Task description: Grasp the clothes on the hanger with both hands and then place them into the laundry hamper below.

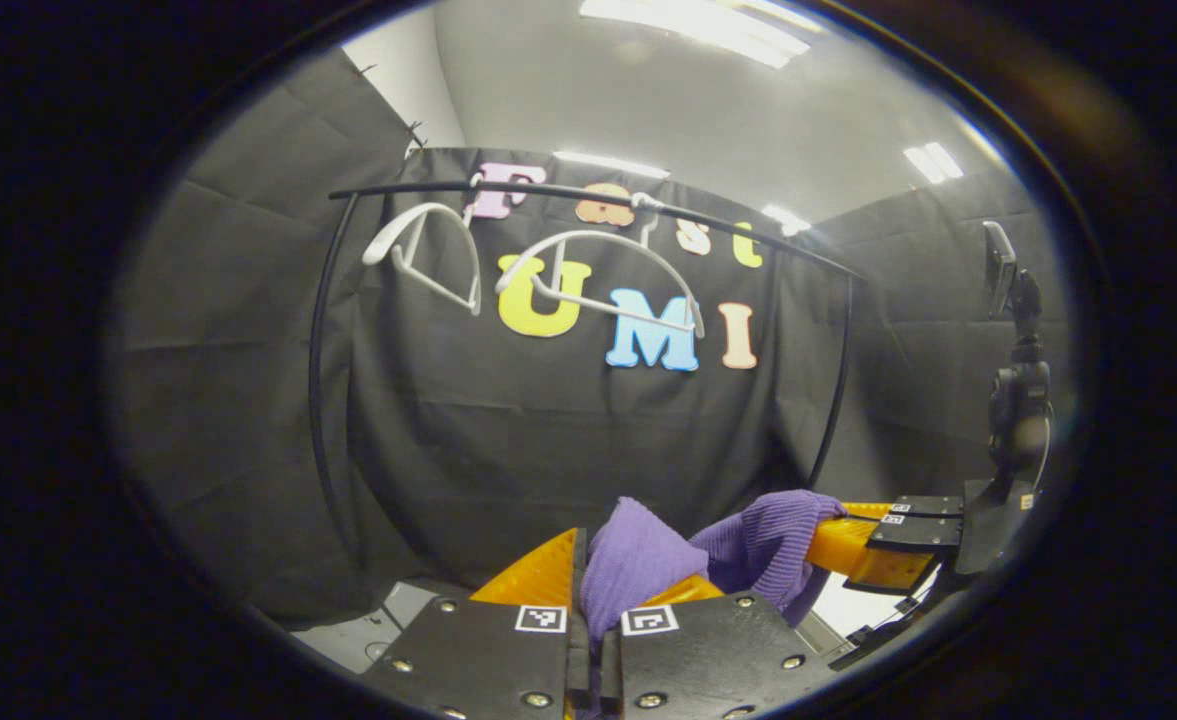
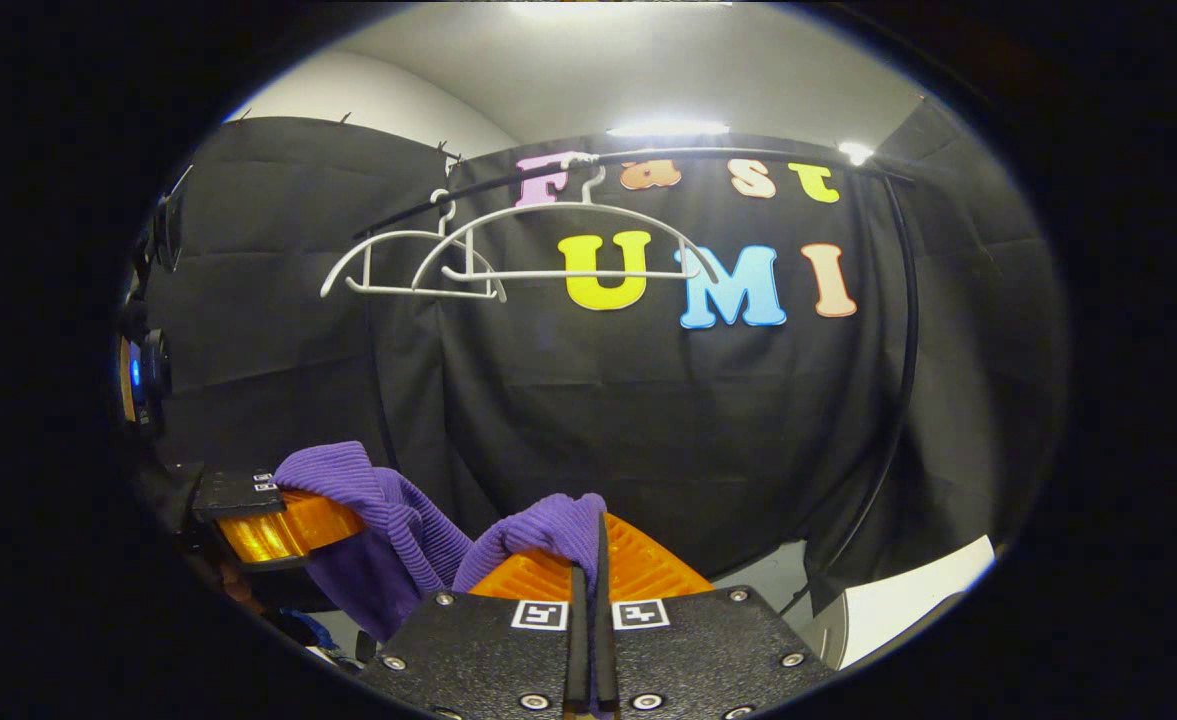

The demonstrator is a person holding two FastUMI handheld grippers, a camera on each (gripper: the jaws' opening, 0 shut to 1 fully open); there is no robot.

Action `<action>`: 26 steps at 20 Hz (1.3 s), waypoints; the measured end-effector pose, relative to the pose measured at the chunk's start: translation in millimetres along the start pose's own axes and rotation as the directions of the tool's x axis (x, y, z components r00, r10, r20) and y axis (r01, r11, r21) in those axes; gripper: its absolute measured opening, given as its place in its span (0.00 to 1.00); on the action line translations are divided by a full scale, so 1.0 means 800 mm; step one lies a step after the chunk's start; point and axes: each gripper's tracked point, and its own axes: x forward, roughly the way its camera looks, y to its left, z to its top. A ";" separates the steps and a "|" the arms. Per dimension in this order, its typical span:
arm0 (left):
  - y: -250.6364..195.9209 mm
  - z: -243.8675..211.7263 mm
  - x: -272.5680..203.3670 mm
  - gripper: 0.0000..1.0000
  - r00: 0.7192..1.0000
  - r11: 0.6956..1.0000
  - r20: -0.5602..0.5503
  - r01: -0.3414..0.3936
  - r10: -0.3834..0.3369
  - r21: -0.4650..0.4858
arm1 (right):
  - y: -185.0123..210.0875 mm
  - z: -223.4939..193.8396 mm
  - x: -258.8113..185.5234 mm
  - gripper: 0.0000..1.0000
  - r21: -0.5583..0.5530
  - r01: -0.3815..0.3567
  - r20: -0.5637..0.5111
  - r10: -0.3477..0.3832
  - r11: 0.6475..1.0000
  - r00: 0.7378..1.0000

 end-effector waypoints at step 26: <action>0.038 -0.308 -0.022 0.05 0.842 0.993 -0.528 -0.071 0.112 0.099 | -0.008 -0.299 -0.008 0.05 -0.067 -0.028 -0.523 -0.012 0.997 0.852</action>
